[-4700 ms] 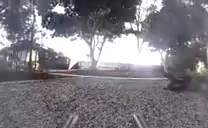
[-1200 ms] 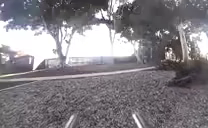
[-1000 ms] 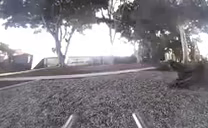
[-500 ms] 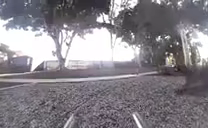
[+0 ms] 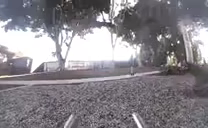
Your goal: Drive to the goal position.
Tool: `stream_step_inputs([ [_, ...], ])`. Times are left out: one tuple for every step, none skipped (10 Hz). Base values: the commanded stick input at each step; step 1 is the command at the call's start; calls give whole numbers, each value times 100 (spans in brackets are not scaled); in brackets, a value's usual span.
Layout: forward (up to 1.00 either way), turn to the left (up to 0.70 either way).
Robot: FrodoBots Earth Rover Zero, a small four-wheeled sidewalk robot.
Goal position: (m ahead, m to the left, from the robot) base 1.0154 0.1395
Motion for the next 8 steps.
stream_step_inputs([
  [70, 0],
  [70, 0],
  [70, 0],
  [70, 0],
  [70, 0],
  [70, 0],
  [70, 0],
  [70, 0],
])
